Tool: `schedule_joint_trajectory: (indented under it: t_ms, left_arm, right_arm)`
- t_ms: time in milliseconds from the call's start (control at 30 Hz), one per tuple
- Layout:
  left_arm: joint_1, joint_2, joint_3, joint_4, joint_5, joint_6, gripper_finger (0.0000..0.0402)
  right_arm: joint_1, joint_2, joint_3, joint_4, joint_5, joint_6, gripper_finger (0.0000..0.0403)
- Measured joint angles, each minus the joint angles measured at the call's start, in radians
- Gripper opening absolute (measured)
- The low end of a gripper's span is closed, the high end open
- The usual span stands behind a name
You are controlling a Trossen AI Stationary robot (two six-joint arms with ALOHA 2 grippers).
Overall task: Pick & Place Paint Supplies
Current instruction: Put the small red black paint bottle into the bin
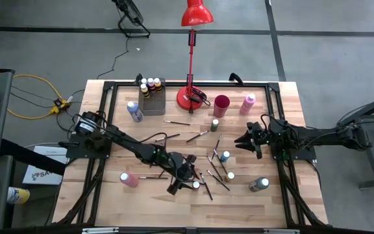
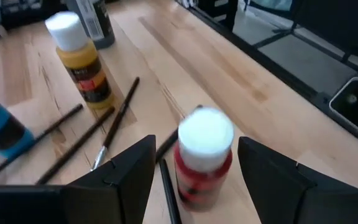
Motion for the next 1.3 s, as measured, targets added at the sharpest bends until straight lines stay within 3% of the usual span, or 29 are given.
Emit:
schedule_joint_trajectory:
  t_ms: [1100,1300]
  left_arm:
    - [-0.005,0.031,0.028,0.011,0.013,0.001,0.0222]
    - [-0.005,0.031,0.028,0.015,0.016,0.002,0.0181]
  right_arm:
    - [0.000,0.000,0.000,0.003,0.000,0.000,0.0122]
    - [0.000,0.000,0.000,0.003,0.000,0.000,0.0122]
